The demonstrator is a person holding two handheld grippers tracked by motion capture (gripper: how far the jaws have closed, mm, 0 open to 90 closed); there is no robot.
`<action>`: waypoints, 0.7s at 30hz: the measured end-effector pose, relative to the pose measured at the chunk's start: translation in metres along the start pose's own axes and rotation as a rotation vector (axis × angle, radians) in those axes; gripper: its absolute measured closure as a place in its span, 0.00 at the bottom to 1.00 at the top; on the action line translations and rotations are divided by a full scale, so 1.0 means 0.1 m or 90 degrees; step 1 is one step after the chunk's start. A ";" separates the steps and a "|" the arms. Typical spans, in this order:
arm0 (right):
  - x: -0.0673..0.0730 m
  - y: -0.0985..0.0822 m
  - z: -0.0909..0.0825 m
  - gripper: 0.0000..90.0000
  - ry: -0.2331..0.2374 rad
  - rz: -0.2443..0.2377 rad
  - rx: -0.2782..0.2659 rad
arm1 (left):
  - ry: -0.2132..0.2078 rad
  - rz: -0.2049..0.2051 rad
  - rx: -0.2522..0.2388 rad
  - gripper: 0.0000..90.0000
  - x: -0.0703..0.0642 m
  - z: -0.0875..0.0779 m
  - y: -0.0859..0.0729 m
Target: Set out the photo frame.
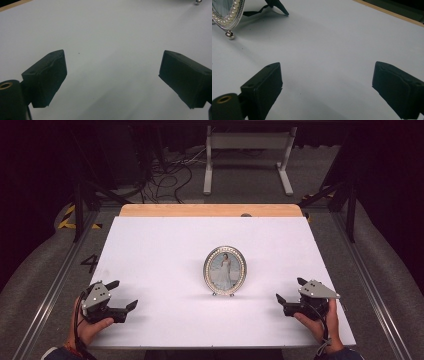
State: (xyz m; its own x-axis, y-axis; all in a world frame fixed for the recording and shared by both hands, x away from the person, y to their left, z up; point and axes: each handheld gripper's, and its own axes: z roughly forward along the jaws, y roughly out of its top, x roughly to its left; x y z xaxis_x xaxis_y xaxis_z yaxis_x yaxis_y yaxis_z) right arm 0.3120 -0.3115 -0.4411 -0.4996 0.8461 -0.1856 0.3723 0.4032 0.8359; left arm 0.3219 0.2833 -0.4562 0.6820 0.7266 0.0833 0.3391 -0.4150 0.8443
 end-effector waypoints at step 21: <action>-0.03 0.01 0.06 0.10 -0.008 0.014 0.001 | -0.014 -0.040 -0.015 0.11 0.06 0.01 -0.01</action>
State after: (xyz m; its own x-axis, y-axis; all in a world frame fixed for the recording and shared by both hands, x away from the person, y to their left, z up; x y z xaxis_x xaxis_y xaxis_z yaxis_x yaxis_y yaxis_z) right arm 0.3182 -0.3116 -0.4425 -0.4812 0.8594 -0.1730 0.3847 0.3844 0.8392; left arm 0.3262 0.2876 -0.4574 0.6737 0.7388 0.0178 0.3673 -0.3557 0.8594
